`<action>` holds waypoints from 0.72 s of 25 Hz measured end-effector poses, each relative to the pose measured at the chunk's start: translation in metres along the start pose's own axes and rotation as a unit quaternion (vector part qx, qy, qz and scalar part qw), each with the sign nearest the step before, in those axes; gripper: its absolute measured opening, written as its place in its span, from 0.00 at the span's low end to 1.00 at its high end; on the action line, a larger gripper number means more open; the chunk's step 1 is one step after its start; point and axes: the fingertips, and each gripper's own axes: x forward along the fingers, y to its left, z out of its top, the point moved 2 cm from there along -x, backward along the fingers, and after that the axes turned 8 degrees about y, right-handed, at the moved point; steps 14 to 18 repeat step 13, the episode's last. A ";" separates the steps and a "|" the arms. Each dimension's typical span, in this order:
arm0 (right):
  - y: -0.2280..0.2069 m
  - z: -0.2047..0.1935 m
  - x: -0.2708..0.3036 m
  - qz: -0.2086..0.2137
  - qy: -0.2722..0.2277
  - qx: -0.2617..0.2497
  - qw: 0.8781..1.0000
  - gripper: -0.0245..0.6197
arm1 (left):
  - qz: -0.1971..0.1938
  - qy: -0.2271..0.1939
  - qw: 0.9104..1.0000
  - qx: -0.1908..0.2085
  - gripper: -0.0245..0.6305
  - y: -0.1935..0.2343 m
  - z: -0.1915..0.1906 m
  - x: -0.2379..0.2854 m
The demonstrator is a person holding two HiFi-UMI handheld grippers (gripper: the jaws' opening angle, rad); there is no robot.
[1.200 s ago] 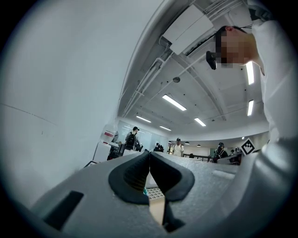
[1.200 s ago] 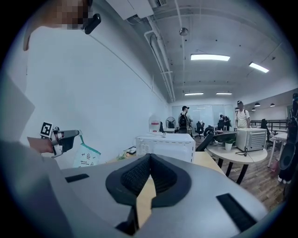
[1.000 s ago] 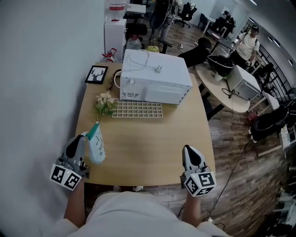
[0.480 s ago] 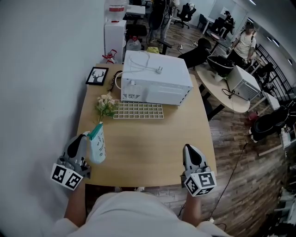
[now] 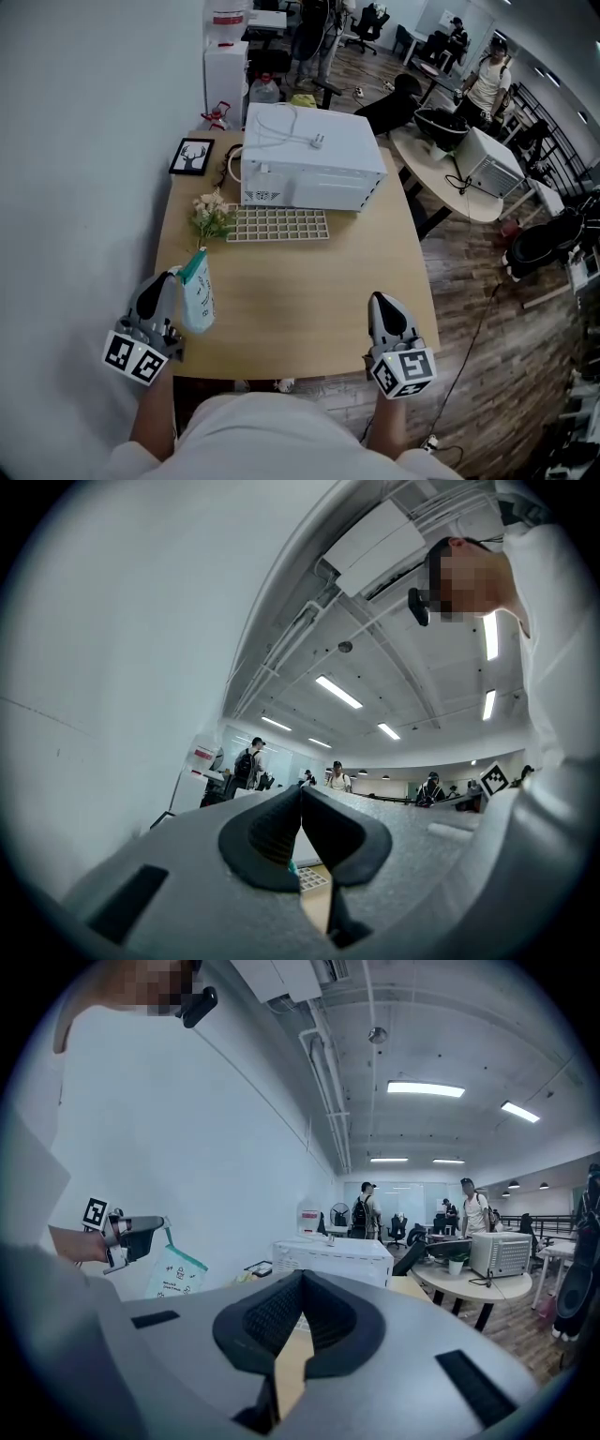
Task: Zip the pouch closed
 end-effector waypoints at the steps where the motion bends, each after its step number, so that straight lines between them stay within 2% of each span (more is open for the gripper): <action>1: 0.001 0.001 -0.002 -0.002 -0.001 -0.001 1.000 0.04 | -0.004 0.001 1.000 0.002 0.06 0.000 0.001 0.002; 12: 0.006 -0.006 -0.015 -0.014 0.001 -0.003 1.000 0.04 | -0.030 -0.008 0.999 0.008 0.06 -0.005 0.010 0.009; 18: 0.006 -0.007 -0.015 -0.015 0.001 -0.003 1.000 0.04 | -0.031 -0.008 0.999 0.009 0.06 -0.005 0.010 0.009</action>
